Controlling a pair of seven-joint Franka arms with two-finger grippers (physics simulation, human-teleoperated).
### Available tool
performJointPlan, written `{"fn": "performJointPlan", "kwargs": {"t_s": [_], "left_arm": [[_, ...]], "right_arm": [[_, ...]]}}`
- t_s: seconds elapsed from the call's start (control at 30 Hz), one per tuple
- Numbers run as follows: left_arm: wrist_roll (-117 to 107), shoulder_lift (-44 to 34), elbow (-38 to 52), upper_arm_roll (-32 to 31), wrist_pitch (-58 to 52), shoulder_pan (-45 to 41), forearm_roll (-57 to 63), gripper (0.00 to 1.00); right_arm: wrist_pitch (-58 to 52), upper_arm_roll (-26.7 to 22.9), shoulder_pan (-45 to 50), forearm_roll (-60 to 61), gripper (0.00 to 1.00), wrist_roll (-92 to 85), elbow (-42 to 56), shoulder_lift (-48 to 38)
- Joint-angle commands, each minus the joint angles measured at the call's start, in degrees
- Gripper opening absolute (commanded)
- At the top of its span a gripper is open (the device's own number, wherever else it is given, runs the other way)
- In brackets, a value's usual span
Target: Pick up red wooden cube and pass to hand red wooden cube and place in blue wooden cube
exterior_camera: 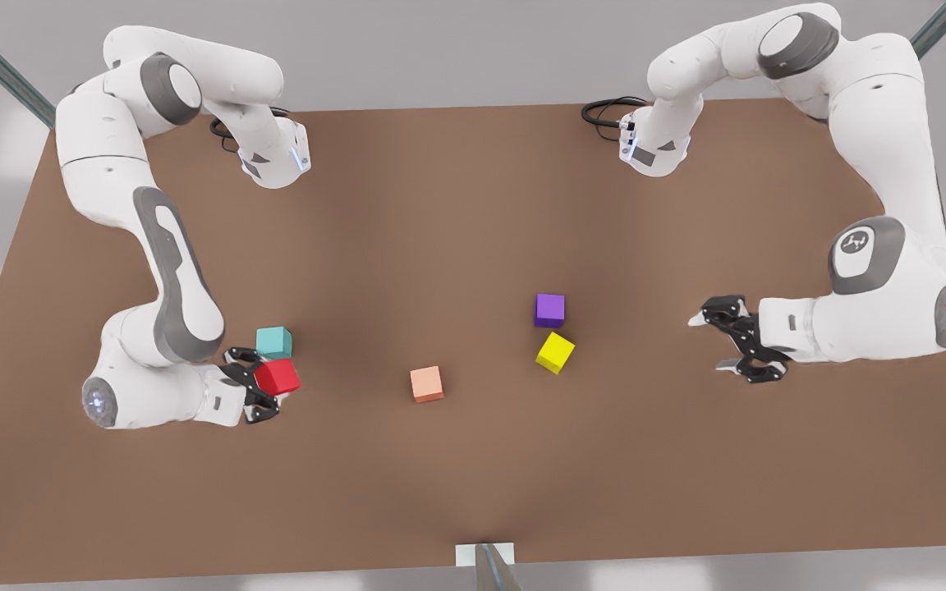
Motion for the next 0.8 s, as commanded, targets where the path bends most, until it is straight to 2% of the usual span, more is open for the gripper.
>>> {"fn": "performJointPlan", "kwargs": {"t_s": [0.0,0.03,0.1,0.17,0.2,0.23,0.33,0.4,0.6,0.77], "left_arm": [[-31.9,-16.6,-13.3,27.9,-2.7,-18.2,-0.7,1.00],[-30.8,-24.2,-24.1,38.3,5.7,-25.9,-7.2,1.00],[-31.0,-21.1,-18.8,38.1,1.4,-26.6,-7.1,1.00],[-31.1,-19.7,-17.9,38.1,2.5,-29.1,-7.1,1.00],[-31.1,-18.3,-11.4,37.1,-1.2,-30.0,-7.1,1.00],[-30.8,-18.1,-5.9,37.3,-6.2,-29.7,-6.2,1.00],[-30.7,-12.6,-3.6,37.4,-7.4,-26.4,-4.6,1.00],[-30.9,-12.6,2.5,37.4,-9.3,-27.4,-3.0,1.00],[-31.2,-12.6,2.6,37.4,-10.8,-28.1,-3.9,1.00],[-31.3,-12.6,2.6,37.4,-13.7,-28.4,-3.8,1.00]], "right_arm": [[4.6,-0.1,-0.3,-19.4,0.51,56.8,-5.8,-2.8],[12.2,-0.2,-0.8,-19.7,0.51,59.3,-14.0,-7.4],[21.0,-0.3,-1.8,-22.3,0.51,62.9,-26.5,-15.9],[27.7,-0.3,-4.1,-22.4,0.51,63.0,-32.4,-18.1],[32.5,-0.3,-5.2,-22.5,0.51,66.1,-36.7,-19.9],[33.1,-0.3,-5.3,-22.4,0.51,68.2,-37.7,-20.0],[34.1,0.5,-4.9,-22.0,0.51,77.1,-40.5,-20.7],[35.7,0.5,-4.7,-21.9,0.51,79.4,-42.5,-21.1],[43.3,0.5,-4.9,-21.9,0.51,82.6,-51.7,-23.7],[43.7,0.9,-4.7,-21.2,0.52,82.6,-52.7,-23.7]]}}
